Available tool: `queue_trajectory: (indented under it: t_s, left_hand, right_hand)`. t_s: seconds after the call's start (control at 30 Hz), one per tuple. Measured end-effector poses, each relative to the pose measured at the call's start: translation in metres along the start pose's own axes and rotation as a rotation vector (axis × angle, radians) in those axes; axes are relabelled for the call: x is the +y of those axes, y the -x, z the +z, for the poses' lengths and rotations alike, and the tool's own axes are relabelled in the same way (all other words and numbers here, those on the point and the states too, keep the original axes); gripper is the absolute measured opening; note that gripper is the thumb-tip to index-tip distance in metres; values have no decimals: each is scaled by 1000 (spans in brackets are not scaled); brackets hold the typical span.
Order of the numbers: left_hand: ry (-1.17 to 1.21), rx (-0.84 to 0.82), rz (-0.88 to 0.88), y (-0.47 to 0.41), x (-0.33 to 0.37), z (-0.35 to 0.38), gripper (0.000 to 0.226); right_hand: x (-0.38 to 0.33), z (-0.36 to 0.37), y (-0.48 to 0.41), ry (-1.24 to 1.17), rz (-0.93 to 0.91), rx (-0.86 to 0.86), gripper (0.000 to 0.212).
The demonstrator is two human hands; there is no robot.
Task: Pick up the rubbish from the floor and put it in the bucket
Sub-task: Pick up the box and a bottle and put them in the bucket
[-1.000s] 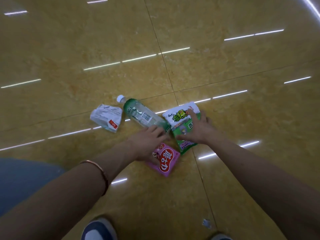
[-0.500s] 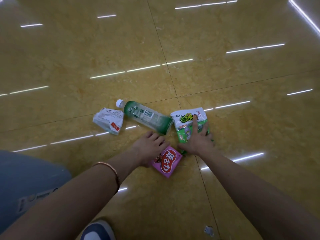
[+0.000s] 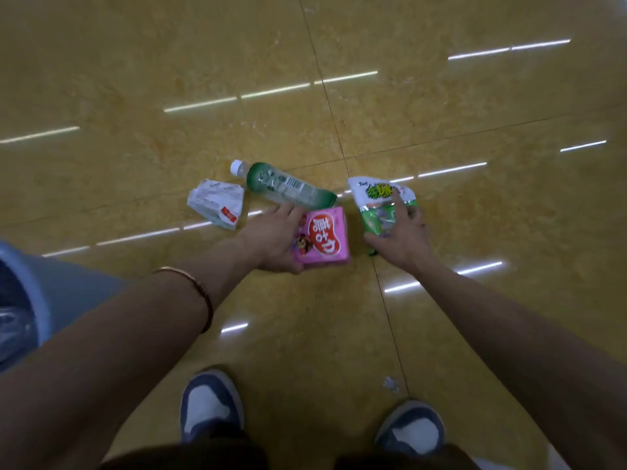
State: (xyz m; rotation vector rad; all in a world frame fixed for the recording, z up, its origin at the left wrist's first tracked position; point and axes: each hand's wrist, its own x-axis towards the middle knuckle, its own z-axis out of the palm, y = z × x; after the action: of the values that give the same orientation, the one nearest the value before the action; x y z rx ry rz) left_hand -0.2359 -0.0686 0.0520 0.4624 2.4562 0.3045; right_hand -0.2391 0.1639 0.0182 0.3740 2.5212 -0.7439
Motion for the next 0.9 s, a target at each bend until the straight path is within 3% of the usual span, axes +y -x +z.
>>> queue_trajectory:
  t_s: [0.23, 0.47, 0.63, 0.9]
  left_hand:
    - [322, 89, -93, 83, 41, -86, 104]
    - [695, 231, -208, 179, 84, -201, 114]
    - [905, 393, -301, 247, 105, -281, 107]
    - [981, 609, -453, 341, 100, -366, 100]
  right_hand:
    - [-64, -92, 81, -208, -24, 33, 76]
    - [-162, -209, 166, -365, -94, -12, 72]
    - [-237, -281, 213, -415, -260, -57, 70]
    - [-344, -348, 268, -387, -450, -165, 66]
